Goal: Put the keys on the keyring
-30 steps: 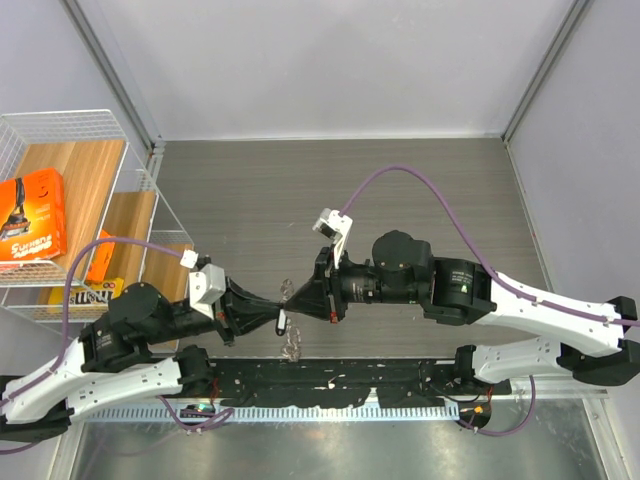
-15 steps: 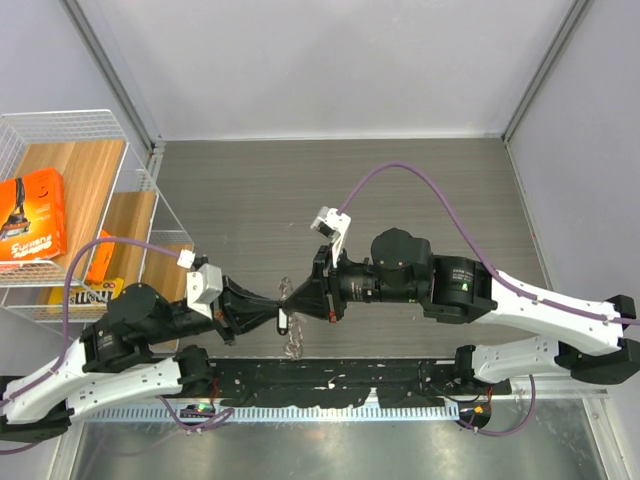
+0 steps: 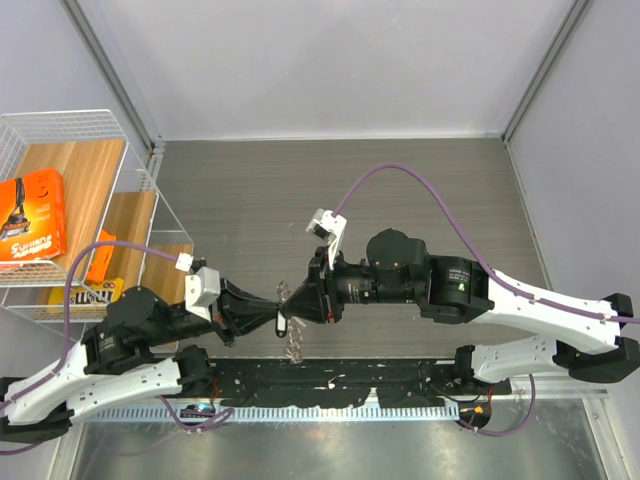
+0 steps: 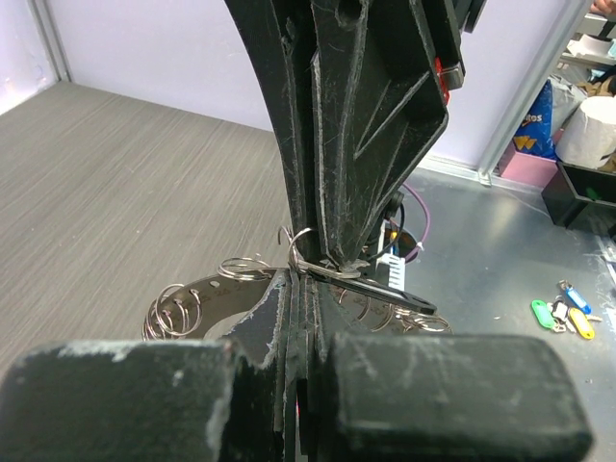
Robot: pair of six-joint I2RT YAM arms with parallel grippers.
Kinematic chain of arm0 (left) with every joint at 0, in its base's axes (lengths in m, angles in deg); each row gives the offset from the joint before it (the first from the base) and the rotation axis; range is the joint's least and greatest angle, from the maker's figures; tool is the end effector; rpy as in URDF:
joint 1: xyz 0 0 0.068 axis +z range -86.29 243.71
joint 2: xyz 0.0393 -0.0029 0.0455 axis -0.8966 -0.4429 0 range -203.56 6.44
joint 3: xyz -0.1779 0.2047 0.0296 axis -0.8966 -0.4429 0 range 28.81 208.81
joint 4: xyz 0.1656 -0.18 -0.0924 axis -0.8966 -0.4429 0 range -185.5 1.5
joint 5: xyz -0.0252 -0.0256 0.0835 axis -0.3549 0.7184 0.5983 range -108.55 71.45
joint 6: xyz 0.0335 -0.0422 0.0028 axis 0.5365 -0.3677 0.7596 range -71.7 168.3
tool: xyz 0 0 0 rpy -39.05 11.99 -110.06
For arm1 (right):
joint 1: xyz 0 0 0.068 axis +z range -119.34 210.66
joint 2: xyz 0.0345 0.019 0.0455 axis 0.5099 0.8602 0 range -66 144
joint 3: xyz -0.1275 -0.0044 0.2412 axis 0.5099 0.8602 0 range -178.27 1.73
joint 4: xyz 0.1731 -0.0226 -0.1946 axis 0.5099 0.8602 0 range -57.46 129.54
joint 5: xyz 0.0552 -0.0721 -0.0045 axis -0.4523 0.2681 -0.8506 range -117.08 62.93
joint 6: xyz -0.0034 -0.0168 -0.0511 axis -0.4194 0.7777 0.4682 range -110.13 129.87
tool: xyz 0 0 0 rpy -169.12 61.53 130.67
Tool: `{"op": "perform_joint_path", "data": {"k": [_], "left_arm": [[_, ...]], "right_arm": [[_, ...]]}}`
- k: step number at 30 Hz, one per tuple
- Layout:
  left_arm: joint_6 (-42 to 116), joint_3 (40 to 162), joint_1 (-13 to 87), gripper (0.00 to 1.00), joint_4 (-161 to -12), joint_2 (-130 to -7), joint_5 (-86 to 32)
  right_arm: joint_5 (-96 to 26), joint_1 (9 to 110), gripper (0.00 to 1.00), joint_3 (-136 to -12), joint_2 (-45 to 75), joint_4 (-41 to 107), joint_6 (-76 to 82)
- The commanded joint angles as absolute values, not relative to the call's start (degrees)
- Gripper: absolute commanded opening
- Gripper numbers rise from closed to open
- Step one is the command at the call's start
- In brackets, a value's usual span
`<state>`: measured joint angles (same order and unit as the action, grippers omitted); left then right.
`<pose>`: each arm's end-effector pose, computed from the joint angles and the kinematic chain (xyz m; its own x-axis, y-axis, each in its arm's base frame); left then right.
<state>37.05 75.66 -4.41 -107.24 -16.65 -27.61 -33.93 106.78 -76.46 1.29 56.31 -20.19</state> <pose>0.0268 -0.0819 0.3802 -0.1581 -0.1230 -0.9797 0.9625 0.2023 -0.1807 0.0567 0.2474 0.4380 -0.5430 -0.1243 -0.8305 -0.8316 0.2166 0.5113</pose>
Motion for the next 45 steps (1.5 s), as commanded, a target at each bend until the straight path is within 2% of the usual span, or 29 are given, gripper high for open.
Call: {"op": "perform_joint_path", "data": {"k": [1,18,33,45], "left_arm": [[38.0,76.1,-4.3,0.0,-97.6,-15.6,-29.3],[38.5,75.7,-4.4,0.0,-96.8,-15.7,-29.7],[38.7,75.6,-4.3,0.0,-96.6,-15.7,-30.1],[38.4,75.1,-4.3,0.0,-99.5,-14.7,-27.4]], "right_arm": [[-33.0,107.3,0.22,-78.2,1.2,57.5,-19.1],[-32.2,107.3,0.31,-79.7,-0.6,59.6,-18.1],[-30.6,107.3,0.34,-82.1,-3.9,62.2,-16.8],[-23.8,107.3,0.38,-76.6,-5.7,64.5,-17.0]]}}
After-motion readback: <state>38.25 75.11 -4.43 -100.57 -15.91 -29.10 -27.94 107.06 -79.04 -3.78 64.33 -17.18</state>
